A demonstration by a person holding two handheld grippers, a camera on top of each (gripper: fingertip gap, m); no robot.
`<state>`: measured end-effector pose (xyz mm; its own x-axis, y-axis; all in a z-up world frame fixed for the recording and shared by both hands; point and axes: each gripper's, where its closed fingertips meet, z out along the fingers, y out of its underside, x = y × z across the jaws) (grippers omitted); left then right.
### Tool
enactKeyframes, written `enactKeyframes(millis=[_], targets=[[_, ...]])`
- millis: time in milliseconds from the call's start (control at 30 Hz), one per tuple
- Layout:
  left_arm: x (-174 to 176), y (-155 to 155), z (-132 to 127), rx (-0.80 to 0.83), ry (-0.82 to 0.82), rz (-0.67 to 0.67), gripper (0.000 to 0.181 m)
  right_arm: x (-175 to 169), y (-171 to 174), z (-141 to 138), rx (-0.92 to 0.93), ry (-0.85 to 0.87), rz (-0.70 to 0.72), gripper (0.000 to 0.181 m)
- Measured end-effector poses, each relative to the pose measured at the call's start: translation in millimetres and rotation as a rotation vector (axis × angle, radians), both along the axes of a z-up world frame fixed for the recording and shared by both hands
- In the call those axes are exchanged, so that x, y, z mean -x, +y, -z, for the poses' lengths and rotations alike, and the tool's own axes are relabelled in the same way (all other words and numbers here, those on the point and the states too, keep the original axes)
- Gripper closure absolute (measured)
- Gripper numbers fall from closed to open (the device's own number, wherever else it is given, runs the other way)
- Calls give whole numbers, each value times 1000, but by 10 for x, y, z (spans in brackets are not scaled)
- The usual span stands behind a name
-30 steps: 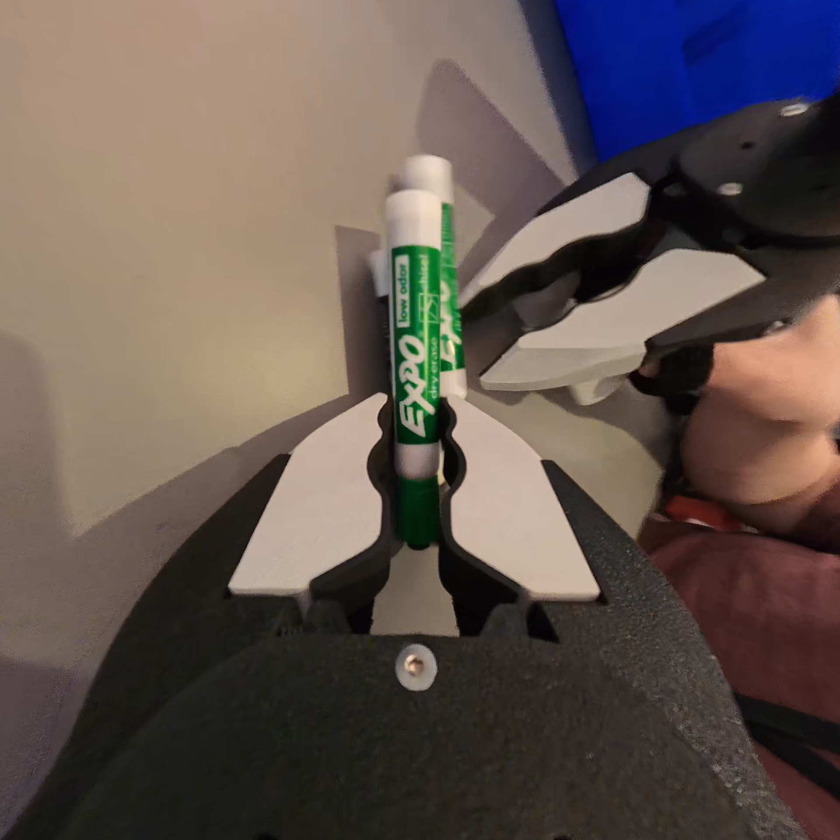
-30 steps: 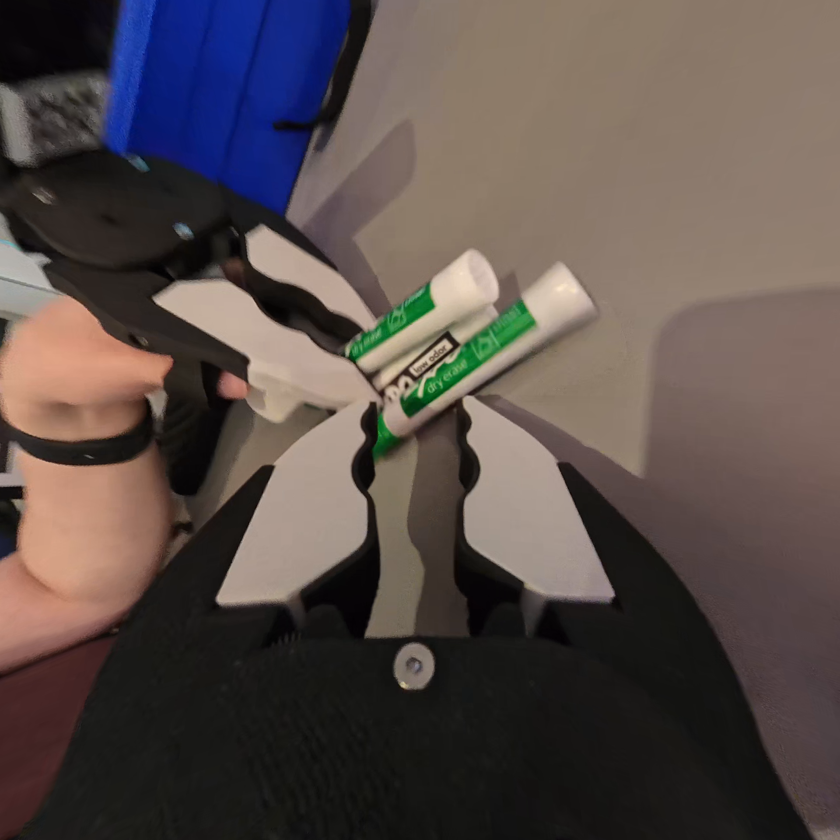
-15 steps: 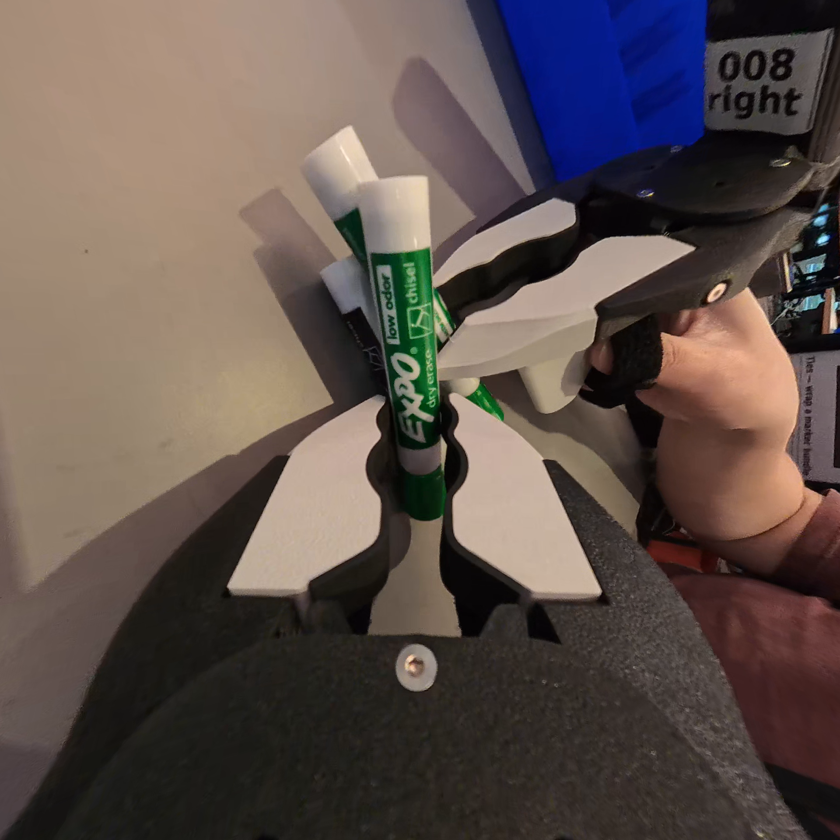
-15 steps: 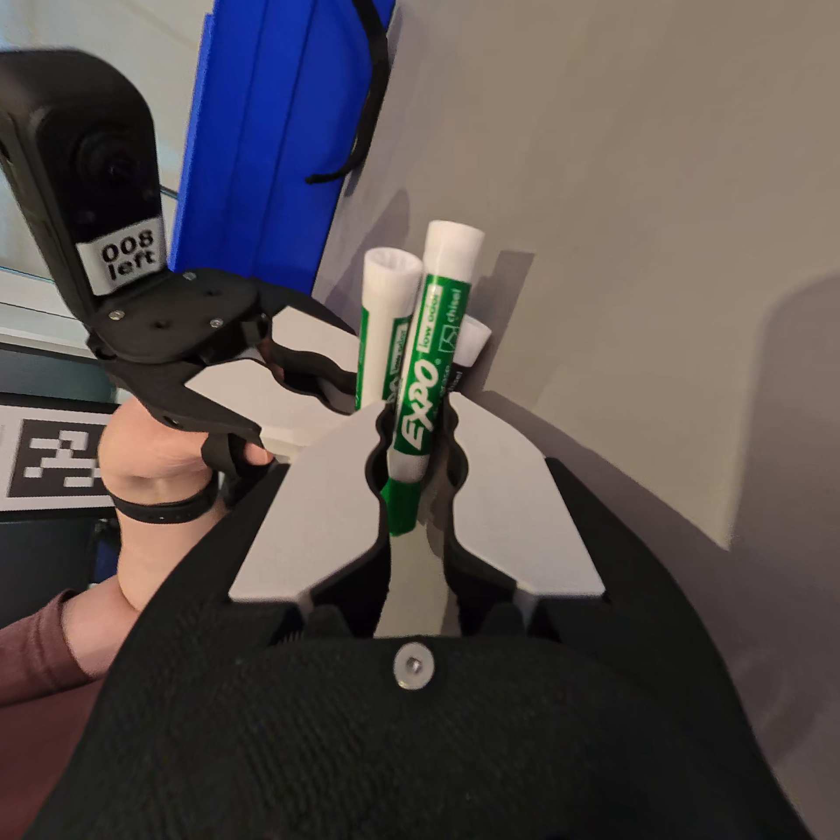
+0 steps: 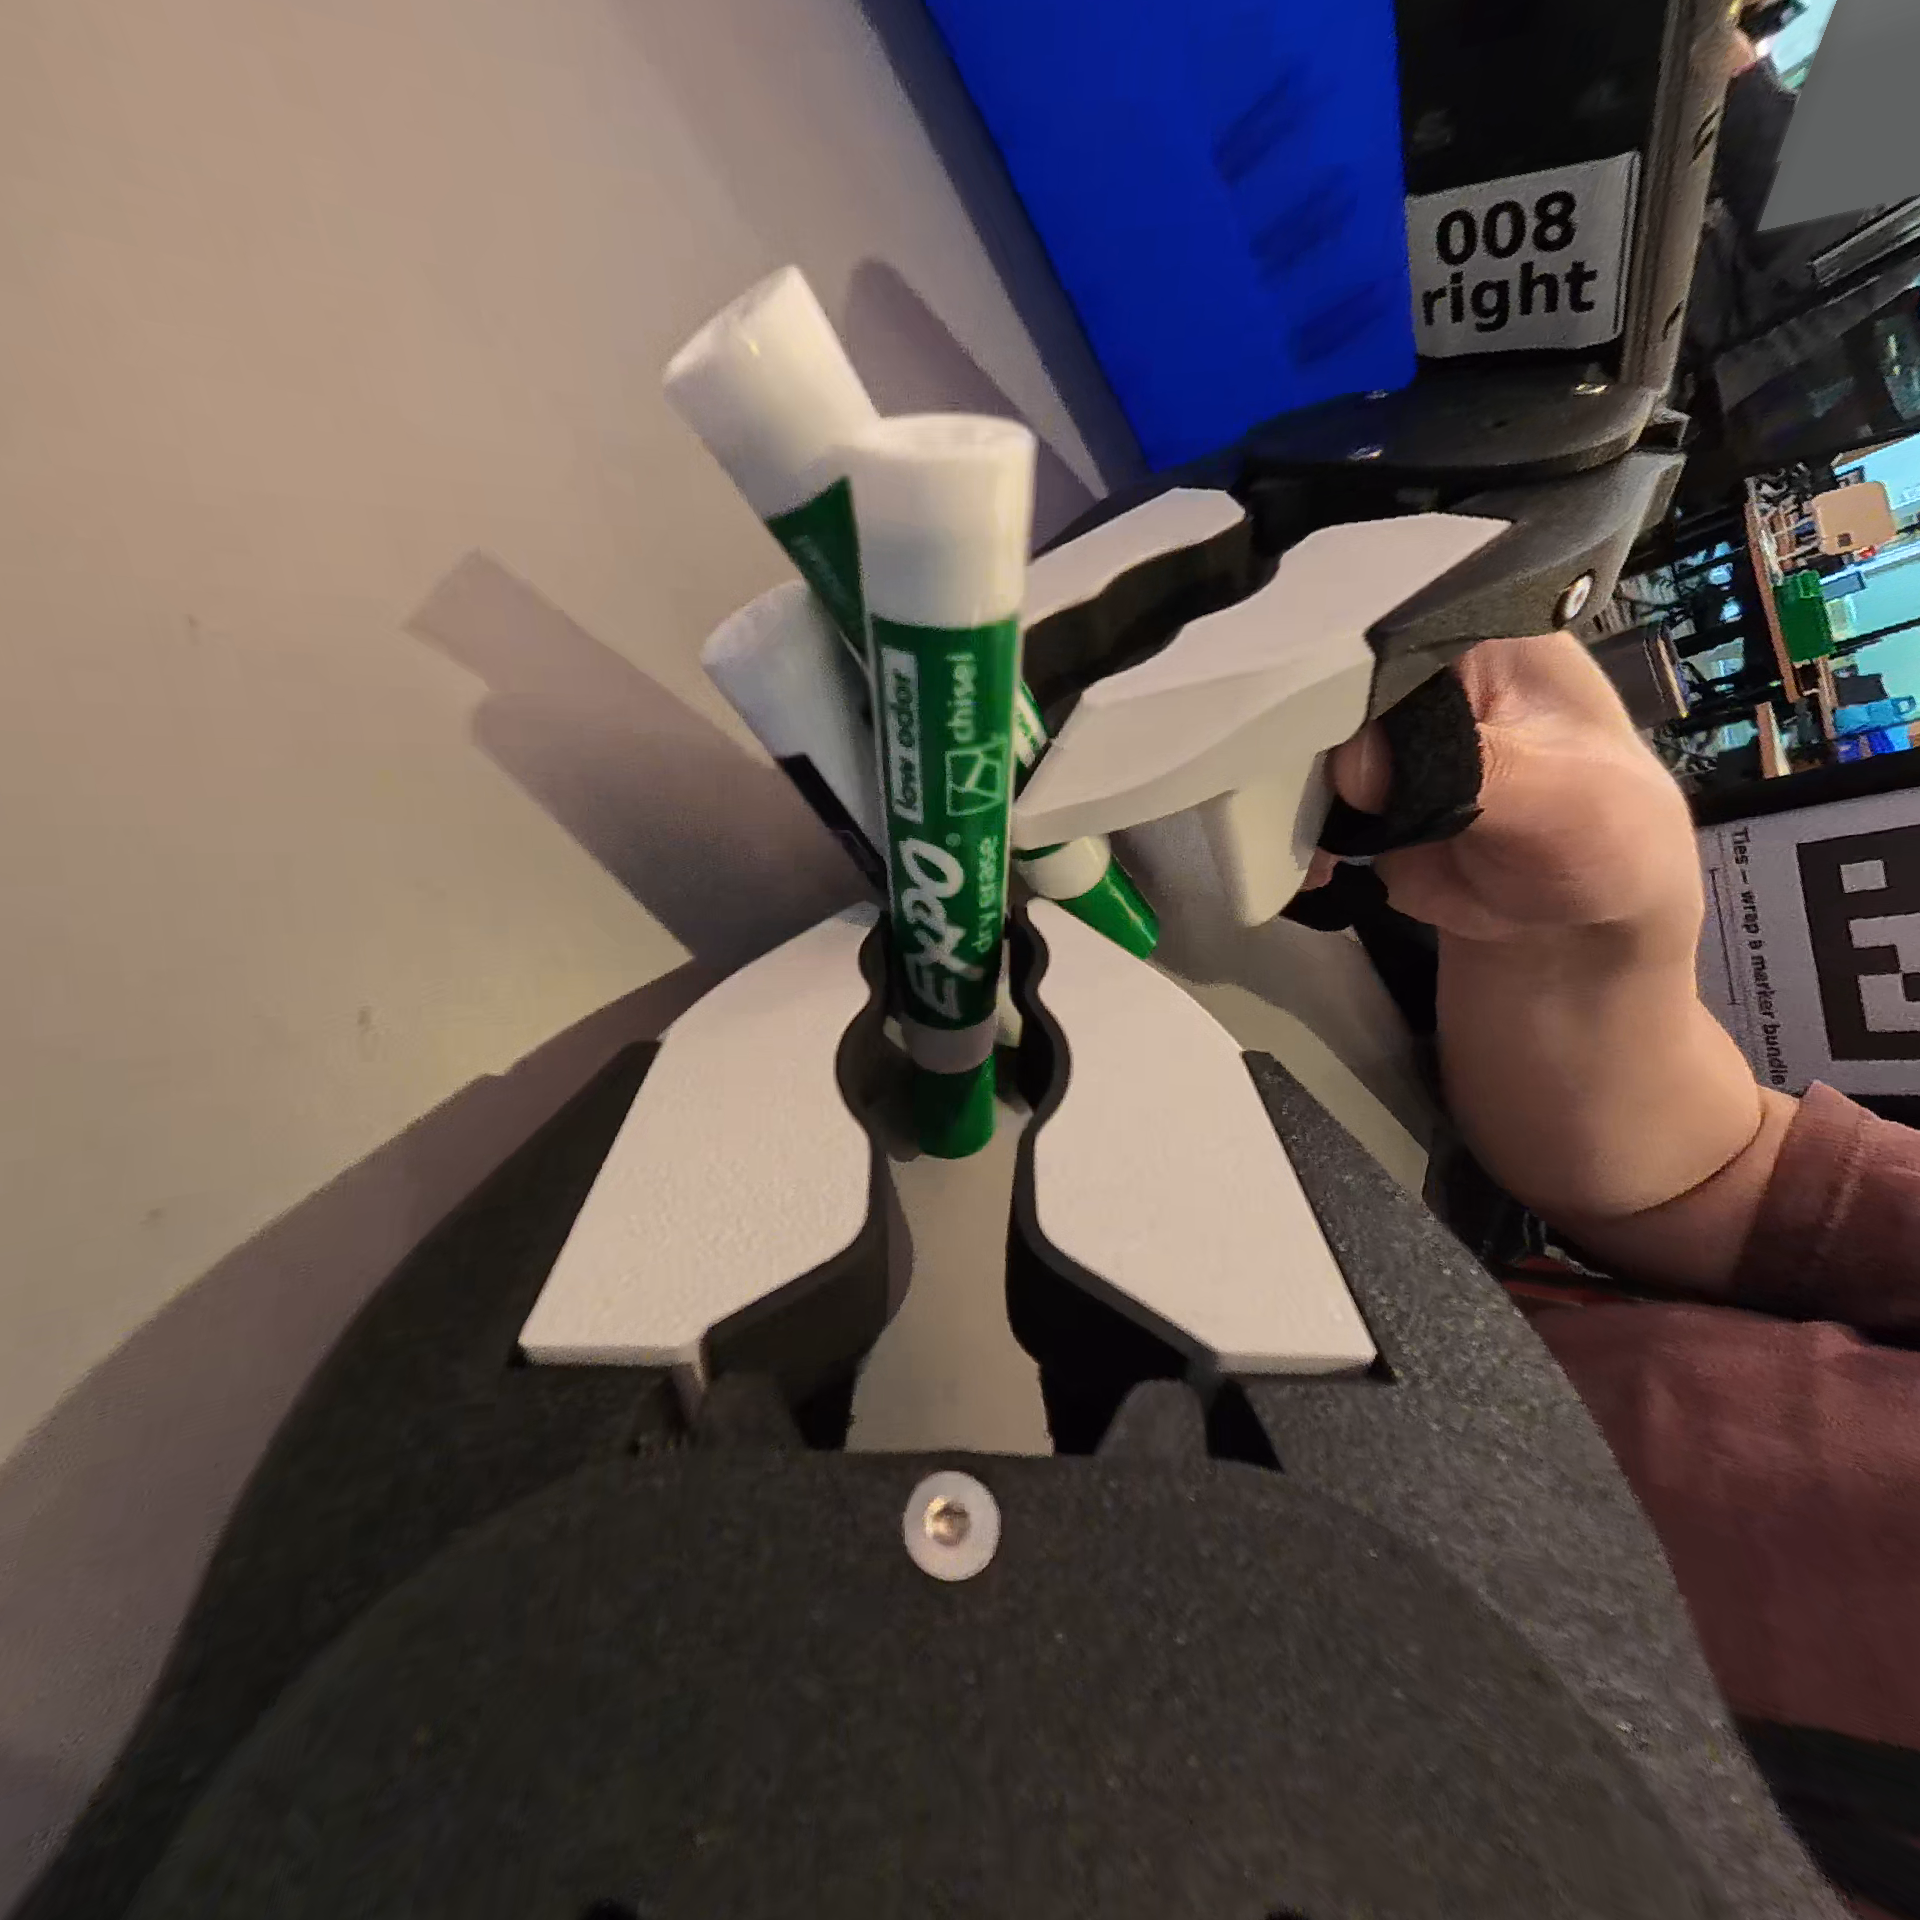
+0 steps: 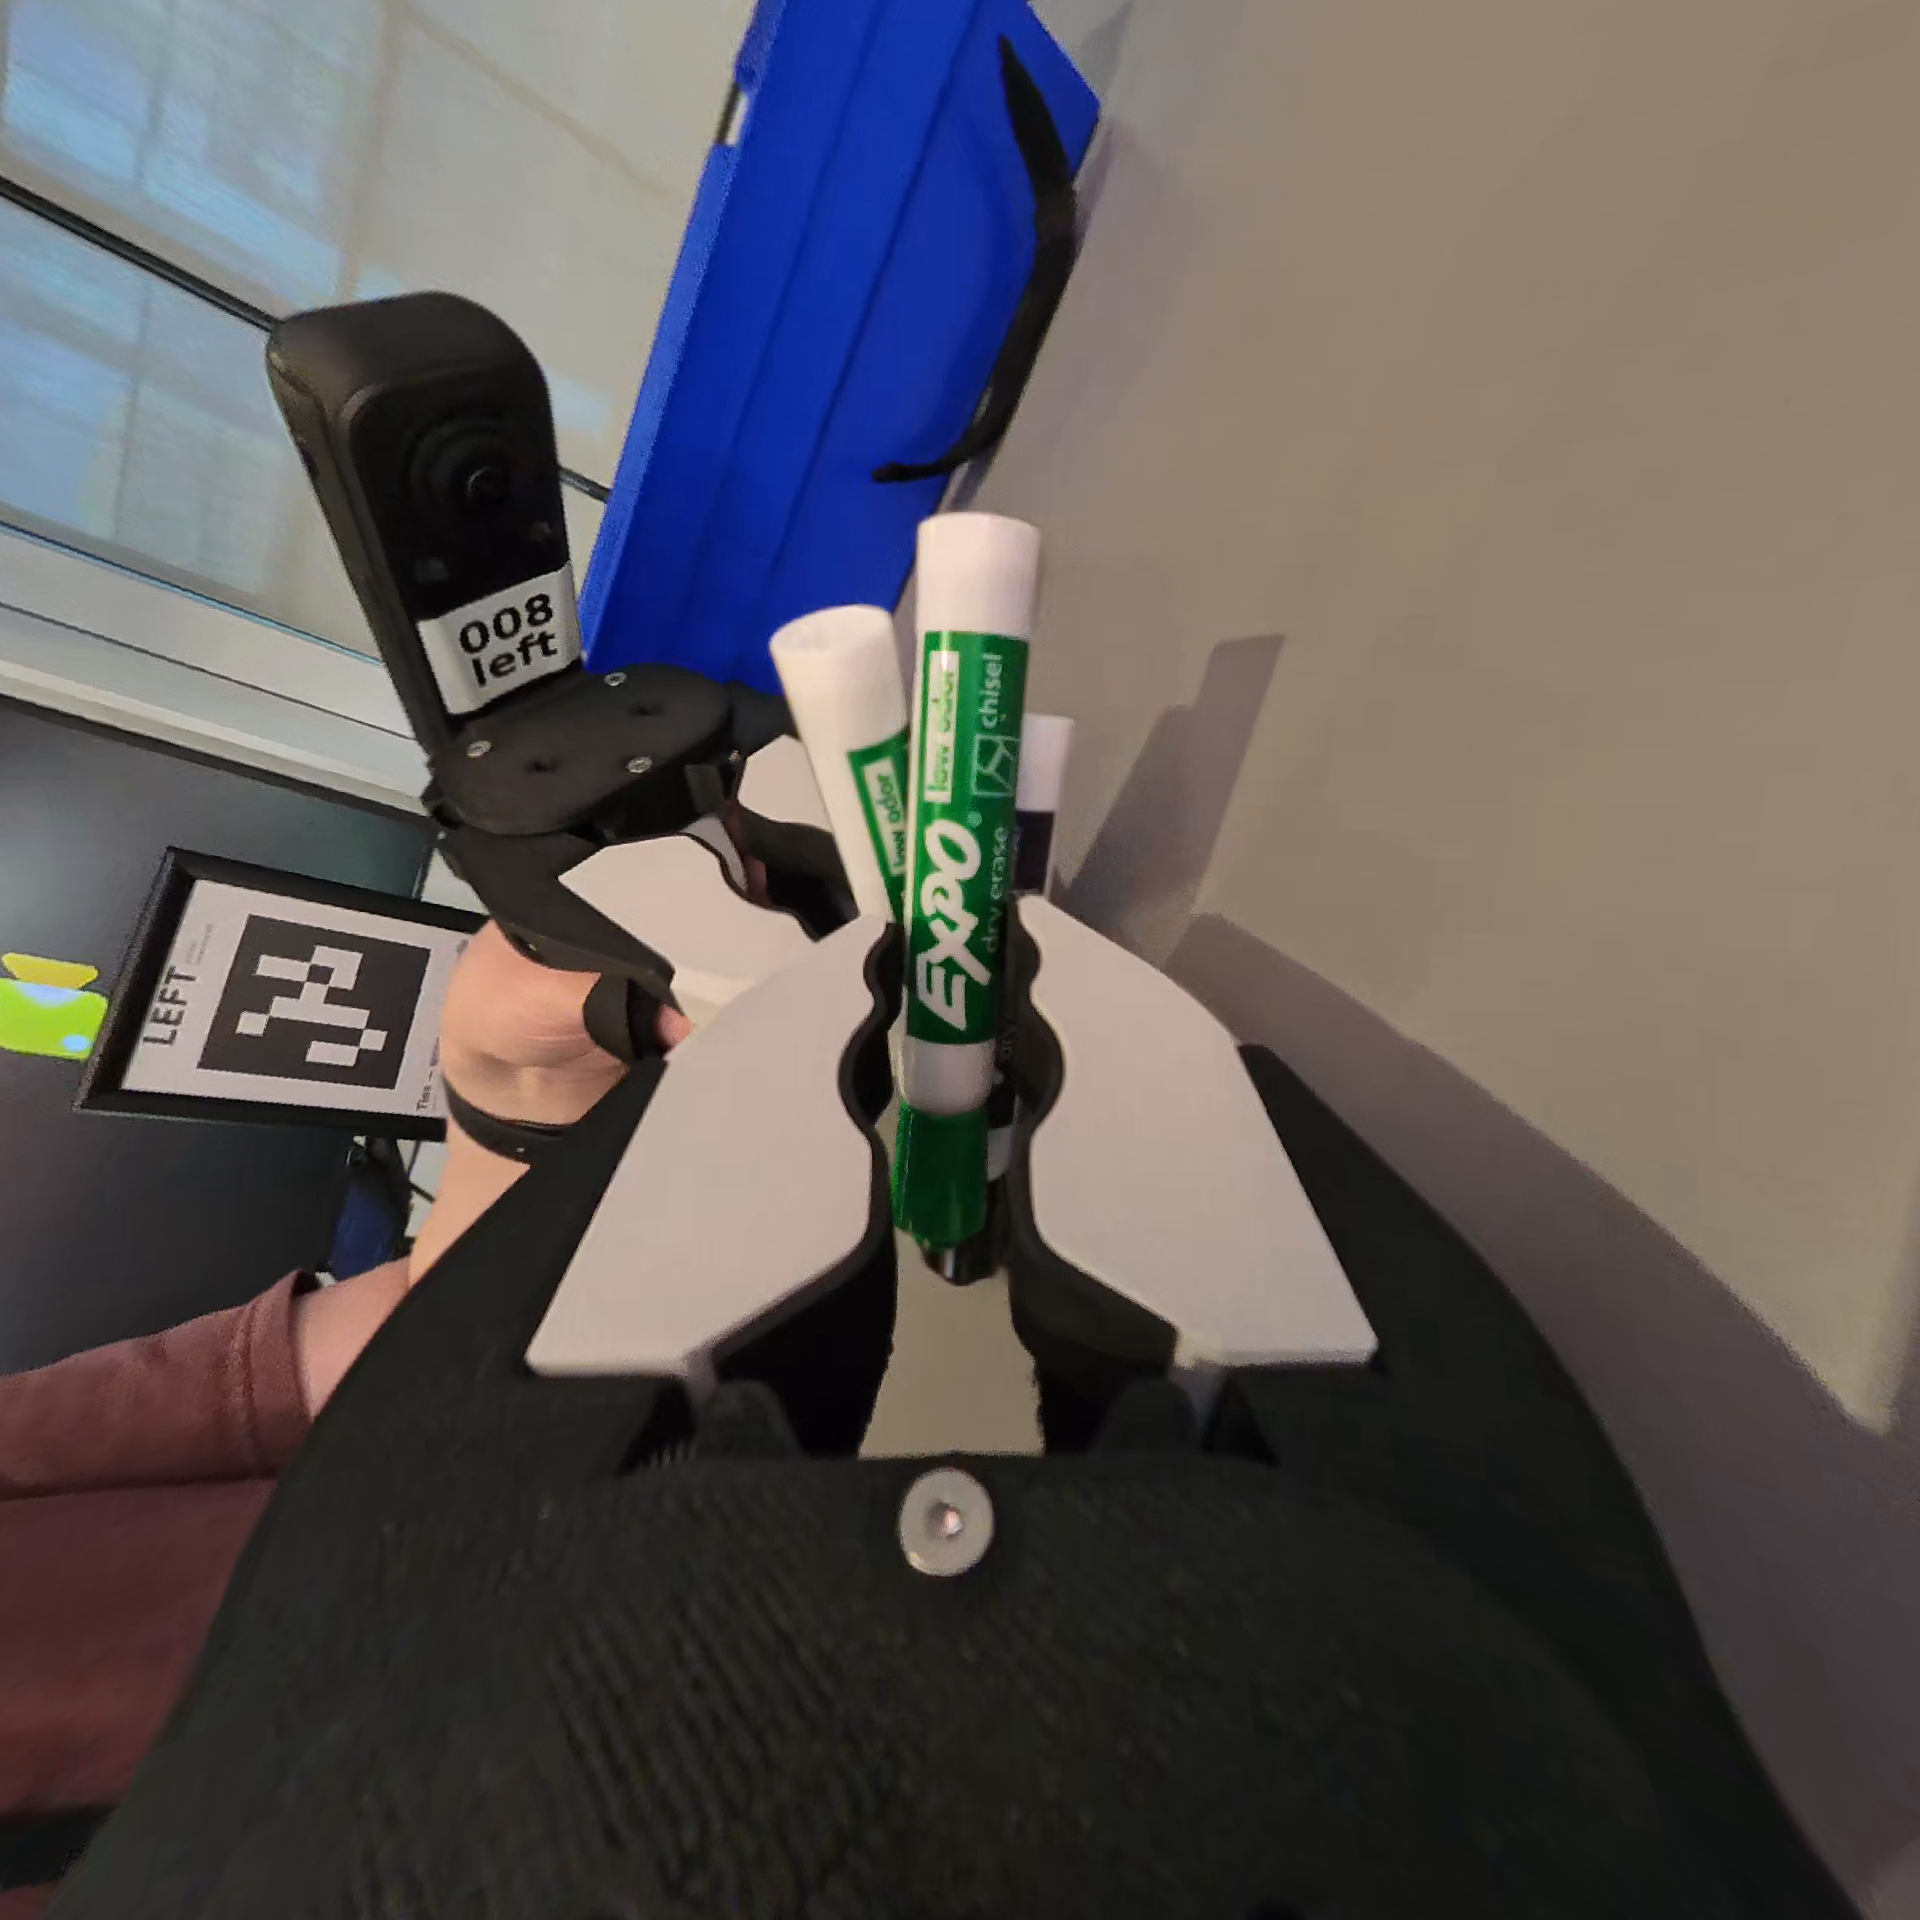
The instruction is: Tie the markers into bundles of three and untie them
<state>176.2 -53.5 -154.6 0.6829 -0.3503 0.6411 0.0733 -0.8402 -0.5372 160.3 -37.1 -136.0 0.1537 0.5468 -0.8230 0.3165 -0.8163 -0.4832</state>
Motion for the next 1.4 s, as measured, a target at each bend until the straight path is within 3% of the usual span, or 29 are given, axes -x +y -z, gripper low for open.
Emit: enactKeyframes(millis=[200, 400, 667, 800, 933, 1133, 1300, 1400], targets=[[51, 0, -78, -59, -7, -9, 162, 20, -47, -77, -88, 16, -41, 161], [203, 4, -41, -45, 22, -80, 162, -49, 58, 108, -275, -154, -13, 161], [284, -20, -64, -59, 5, -111, 162, -46, 81, 224, -269, -202, 2, 161], [266, 2, -329, -163, -85, -118, 162, -42, 78, 228, -170, -160, 11, 161], [275, 7, -624, -342, -106, -104, 162, -27, 101, -97, -268, -42, 42, 162], [216, -30, -894, -451, -142, -79, 162, 14, -128, -996, -391, 313, -73, 162], [186, -10, -807, -432, -32, -47, 162, 1, -207, -1579, -525, 541, -110, 162], [105, -30, -805, -420, -42, -18, 162, 59, -166, -1671, -506, 616, -100, 161]])
